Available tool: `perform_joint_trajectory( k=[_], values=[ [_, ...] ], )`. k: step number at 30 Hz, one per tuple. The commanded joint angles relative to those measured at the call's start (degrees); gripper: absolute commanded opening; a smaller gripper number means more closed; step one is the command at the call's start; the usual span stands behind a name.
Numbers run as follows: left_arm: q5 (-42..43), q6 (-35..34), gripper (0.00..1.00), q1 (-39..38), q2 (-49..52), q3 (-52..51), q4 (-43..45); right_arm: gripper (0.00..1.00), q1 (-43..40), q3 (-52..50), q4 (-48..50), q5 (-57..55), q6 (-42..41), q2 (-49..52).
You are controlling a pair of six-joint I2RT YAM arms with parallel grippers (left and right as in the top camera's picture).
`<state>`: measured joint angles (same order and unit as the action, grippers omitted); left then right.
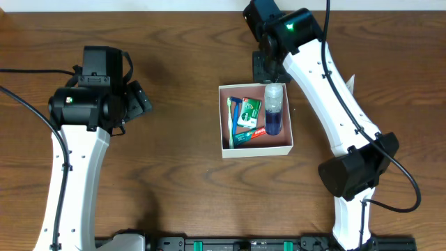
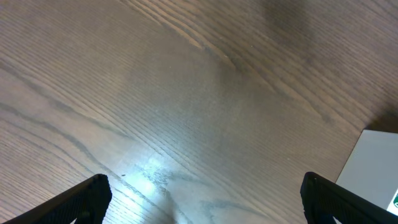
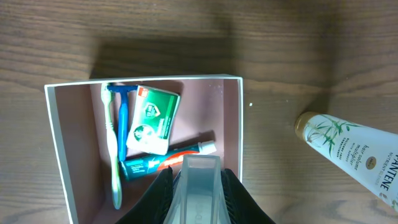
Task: Pack container
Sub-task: 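Open the right gripper to release the pump bottle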
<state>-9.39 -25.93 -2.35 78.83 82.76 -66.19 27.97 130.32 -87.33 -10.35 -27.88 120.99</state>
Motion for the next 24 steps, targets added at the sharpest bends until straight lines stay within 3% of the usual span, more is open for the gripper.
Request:
perform_joint_trajectory(
  k=[1,11,24],
  values=[
    [-0.28,-0.9,0.98,0.24,0.15,0.07,-0.17,0.18,-0.33,-0.04,0.07,-0.79,-0.28,-2.36],
    [-0.28,-0.9,0.98,0.24,0.15,0.07,-0.17,0.21,-0.74,-0.79,2.51,-0.74,-0.13,-2.32],
    [-0.28,-0.9,0.98,0.24,0.15,0.07,-0.17,0.2,-0.81,-10.45,10.05,-0.59,0.57,-2.32]
  ],
)
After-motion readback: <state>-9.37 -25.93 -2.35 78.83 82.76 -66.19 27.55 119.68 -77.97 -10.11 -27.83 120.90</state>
